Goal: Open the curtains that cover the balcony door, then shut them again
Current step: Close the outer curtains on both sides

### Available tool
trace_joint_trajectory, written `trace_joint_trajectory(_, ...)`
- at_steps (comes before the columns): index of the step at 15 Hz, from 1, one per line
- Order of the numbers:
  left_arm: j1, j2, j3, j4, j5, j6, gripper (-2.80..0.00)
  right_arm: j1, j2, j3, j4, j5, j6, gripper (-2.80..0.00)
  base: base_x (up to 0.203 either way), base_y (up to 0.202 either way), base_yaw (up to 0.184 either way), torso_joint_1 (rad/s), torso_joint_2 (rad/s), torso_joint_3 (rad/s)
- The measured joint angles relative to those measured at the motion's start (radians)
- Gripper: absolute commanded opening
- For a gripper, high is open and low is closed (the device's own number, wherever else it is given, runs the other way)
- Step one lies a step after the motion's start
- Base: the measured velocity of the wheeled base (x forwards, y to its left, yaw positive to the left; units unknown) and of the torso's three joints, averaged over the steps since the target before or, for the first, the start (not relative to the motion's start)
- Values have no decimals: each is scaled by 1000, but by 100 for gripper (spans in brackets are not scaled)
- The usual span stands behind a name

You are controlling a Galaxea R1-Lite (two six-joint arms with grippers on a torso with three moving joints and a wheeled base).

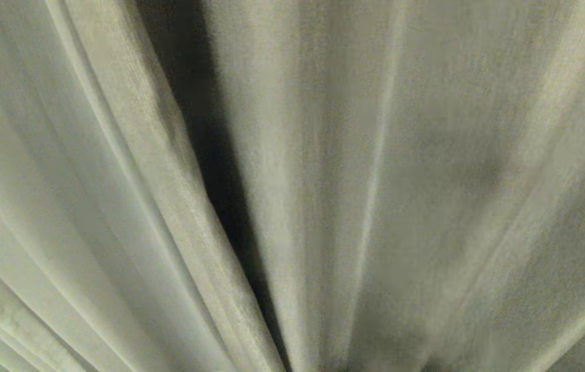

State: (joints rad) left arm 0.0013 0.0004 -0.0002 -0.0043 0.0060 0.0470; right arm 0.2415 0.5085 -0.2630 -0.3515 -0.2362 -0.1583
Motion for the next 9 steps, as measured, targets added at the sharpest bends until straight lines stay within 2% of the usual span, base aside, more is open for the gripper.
trace_joint_trajectory(6,0,0,0,0,0,0,-280,-232,-16,128,-47,141,-1,-280,0,0,0,0,0,0)
trace_joint_trajectory(9,0,0,0,0,0,0,-280,-280,-45,175,-38,148,0,-280,0,0,0,0,0,0)
